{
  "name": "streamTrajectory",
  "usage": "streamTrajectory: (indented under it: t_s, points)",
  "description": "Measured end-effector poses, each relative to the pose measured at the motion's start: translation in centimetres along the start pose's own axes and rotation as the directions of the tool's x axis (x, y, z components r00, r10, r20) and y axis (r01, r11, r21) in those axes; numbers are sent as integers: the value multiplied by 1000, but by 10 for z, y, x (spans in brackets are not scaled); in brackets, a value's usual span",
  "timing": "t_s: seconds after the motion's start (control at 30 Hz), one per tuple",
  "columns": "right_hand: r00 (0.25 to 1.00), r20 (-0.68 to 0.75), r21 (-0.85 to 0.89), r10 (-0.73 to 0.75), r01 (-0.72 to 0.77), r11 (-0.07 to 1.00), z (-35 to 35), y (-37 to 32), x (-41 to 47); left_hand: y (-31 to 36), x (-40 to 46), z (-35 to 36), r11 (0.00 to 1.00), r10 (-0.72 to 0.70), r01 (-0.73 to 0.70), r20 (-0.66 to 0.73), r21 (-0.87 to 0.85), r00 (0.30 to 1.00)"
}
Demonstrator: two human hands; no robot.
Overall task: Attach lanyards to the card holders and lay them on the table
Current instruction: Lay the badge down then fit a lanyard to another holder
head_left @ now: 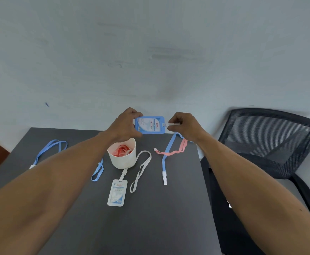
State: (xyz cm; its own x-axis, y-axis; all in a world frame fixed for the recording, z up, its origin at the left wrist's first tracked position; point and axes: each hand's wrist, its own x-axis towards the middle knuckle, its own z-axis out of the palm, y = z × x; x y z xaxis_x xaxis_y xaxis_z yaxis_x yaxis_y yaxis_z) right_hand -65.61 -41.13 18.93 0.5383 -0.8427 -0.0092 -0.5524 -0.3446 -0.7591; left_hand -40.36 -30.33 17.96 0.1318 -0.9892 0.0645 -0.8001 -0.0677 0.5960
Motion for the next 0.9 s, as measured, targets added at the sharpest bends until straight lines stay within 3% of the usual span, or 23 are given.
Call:
streamTrajectory:
  t_s: [0.4,0.6,0.9]
  points:
    - [967,212,94,143,-166,982,-10,-7,-3,-6,-6,-4,999,28,-27,-23,25,999]
    - [949,189,21,251,-259,966,-8,-8,4,-4,-6,-1,997,56,-55,-16,54,998]
    - [947,173,-51,270,-266,963,5,-14,5,-9,-6,3,995,65,-64,-10,72,998]
